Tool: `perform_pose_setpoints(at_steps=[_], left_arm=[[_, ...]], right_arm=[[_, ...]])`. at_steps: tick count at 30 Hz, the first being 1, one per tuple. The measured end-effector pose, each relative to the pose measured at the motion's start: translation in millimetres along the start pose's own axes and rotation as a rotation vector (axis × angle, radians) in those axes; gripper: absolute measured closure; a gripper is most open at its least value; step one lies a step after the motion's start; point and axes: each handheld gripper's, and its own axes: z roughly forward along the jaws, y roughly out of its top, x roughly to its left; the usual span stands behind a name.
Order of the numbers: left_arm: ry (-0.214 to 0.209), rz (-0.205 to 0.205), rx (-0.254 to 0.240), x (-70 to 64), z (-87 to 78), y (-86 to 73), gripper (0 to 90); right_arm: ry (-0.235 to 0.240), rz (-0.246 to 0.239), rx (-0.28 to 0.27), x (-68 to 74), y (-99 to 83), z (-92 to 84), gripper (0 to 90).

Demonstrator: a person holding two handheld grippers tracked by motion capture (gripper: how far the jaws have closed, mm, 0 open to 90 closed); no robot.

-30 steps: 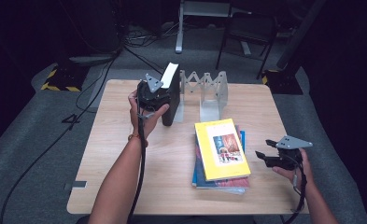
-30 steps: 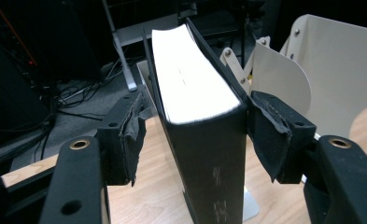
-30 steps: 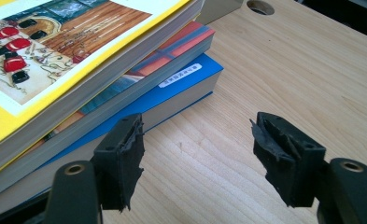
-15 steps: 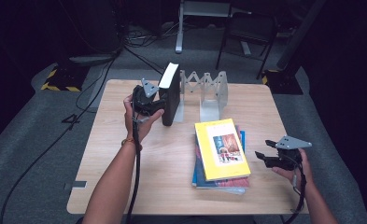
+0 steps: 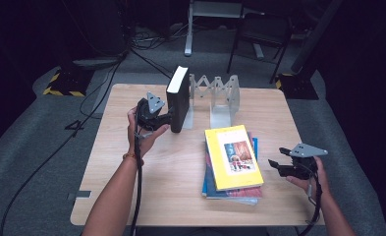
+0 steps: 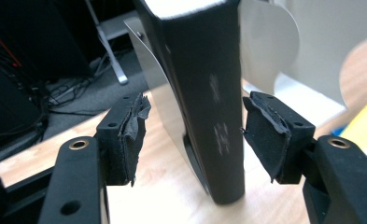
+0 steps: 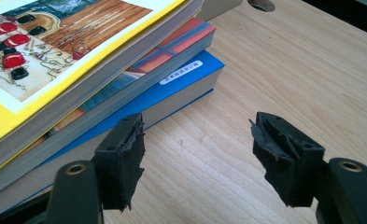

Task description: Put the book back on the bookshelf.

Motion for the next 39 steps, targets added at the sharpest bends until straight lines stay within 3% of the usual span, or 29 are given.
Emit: perform_pose_setpoints(at_steps=[2,7,10,14,19,24,29,34,36,39], left_arm=[[-0.024,0.017,0.020,-3.3,-3.0,-5.3,37.4],[-0.032,0.043,0.026,-9.5,-9.5,-13.4,36.9],[-0.064,0.048,0.036,-14.1,-14.0,-22.2,36.5],[-0.109,0.077,0.104,-24.9,-14.2,-42.9,34.9],[-0.163,0.094,0.155,-35.4,-16.4,-60.8,34.2],[-0.223,0.133,0.212,-51.3,-24.4,-78.4,30.1],[-0.308,0.182,0.260,-64.3,-35.3,-97.3,27.1],[-0.336,0.217,0.296,-70.1,-40.6,-113.3,25.7],[-0.326,0.238,0.300,-71.0,-44.2,-120.4,24.8],[-0.358,0.214,0.303,-68.9,-46.5,-125.0,23.9]], right_arm=[[-0.002,-0.002,0.001,0.3,0.3,-0.2,34.6],[0.000,-0.002,-0.001,0.8,2.1,-2.0,34.8],[-0.002,0.007,-0.016,2.7,8.5,-9.3,34.8],[0.016,-0.002,-0.025,6.7,12.1,-13.6,34.8],[0.034,-0.021,-0.026,12.8,16.9,-17.3,34.8],[0.093,-0.029,-0.031,24.8,21.8,-26.4,35.1],[0.172,-0.071,0.004,42.3,18.7,-41.1,36.4],[0.236,-0.088,0.020,52.7,19.4,-46.2,38.3],[0.257,-0.103,0.042,58.1,18.7,-46.4,38.7],[0.281,-0.111,0.062,62.6,16.9,-47.2,39.3]])
